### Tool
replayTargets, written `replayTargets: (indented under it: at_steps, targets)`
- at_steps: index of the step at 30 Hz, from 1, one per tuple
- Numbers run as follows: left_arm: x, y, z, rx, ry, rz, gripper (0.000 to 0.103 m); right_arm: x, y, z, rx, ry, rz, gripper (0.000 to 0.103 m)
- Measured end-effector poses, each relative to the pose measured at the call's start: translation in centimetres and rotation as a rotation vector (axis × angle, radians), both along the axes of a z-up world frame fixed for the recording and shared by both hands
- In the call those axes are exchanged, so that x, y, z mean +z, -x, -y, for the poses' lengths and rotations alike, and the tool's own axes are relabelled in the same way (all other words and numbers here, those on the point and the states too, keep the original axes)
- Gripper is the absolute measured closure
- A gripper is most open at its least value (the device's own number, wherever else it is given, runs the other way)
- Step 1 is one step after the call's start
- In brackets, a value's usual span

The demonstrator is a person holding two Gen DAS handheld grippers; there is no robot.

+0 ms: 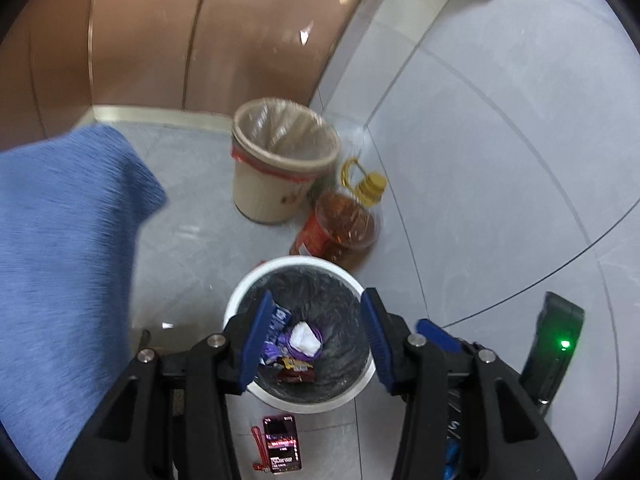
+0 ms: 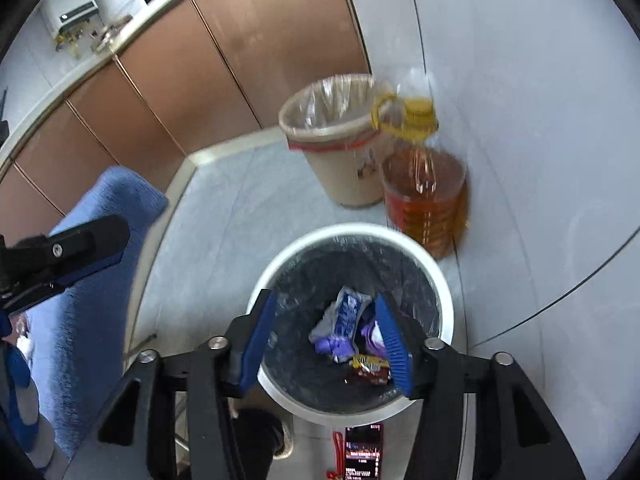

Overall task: Collect trash
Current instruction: 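Open both tools to drop the purple bag and tissue into the bucket, then move both open tools back over the towel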

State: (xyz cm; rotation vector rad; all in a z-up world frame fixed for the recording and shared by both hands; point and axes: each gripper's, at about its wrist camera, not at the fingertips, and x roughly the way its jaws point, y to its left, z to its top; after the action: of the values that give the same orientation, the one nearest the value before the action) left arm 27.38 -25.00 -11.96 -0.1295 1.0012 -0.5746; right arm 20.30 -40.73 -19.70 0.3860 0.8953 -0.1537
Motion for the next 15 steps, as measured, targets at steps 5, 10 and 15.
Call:
replayTargets:
  at_steps: [5, 10, 15]
  targets:
    - [4.4, 3.0, -2.9, 0.046, 0.013, 0.127, 0.059, 5.5, 2.2, -2.8, -0.002, 0.083, 0.107, 0.035]
    - [8.3, 6.0, -6.2, 0.070, 0.017, 0.188, 0.059, 11.0, 4.6, -6.0, 0.037, 0.134, 0.224, 0.015]
    - [11.4, 8.9, -10.7, 0.123, 0.019, 0.244, 0.059, 17.0, 7.8, -9.6, 0.100, 0.157, 0.368, 0.000]
